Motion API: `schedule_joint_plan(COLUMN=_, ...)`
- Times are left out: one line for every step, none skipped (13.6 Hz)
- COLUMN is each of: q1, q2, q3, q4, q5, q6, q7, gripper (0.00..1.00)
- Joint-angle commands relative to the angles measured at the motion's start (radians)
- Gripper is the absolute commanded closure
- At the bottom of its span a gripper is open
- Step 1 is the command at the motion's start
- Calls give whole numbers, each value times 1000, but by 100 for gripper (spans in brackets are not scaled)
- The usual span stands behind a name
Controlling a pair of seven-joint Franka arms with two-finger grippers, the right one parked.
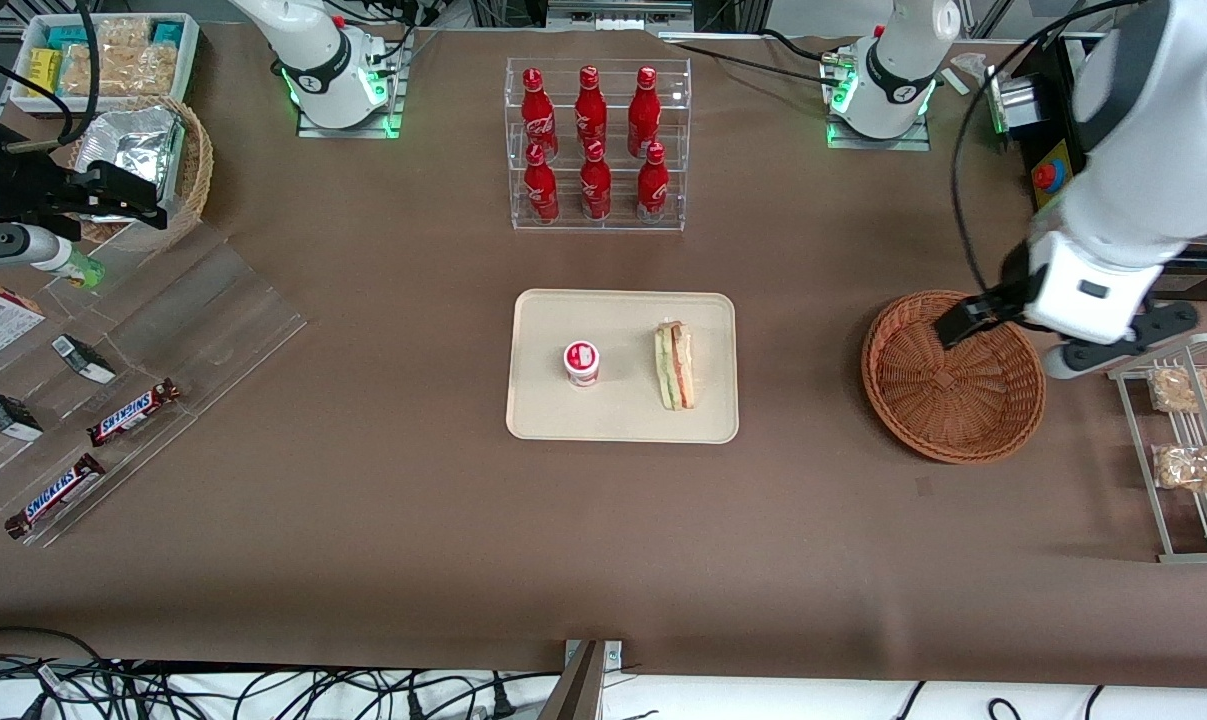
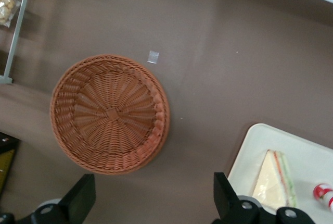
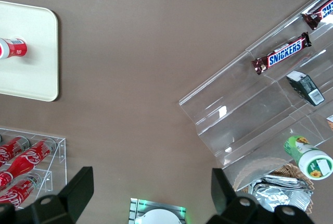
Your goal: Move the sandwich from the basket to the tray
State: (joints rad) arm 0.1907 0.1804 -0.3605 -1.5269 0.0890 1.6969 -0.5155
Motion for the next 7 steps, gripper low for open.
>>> schedule_joint_plan(q1=-8, q2=-58, q3=92, q4=-3, q5=-67, q6=-68, q7=211, gripper=0)
schedule_joint_plan(q1=-11, q2=-67, q3=112, q4=-1, q5=-74, q6=-88, q7=307, gripper=0)
schedule_joint_plan(q1=-14, q2=-74, q3=123, q4=-1, q5=-72, q6=-101, q7=387, gripper=0)
schedule_joint_plan(q1=-16, q2=-76, q3=129, q4=-1, q5=-72, q6=-112, q7=444, gripper=0)
schedule_joint_plan(q1=-14, q2=-78, q3=129, q4=-2, q5=-74, q6=-115, q7=477, gripper=0)
schedule_joint_plan(q1=-14, q2=-79, q3=129, q4=-2, q5=-72, q6=-115, q7=492, gripper=0)
schedule_joint_plan(q1=-19, q2=-79, q3=130, q4=-2, q5=-71, q6=-115, q7=493, gripper=0)
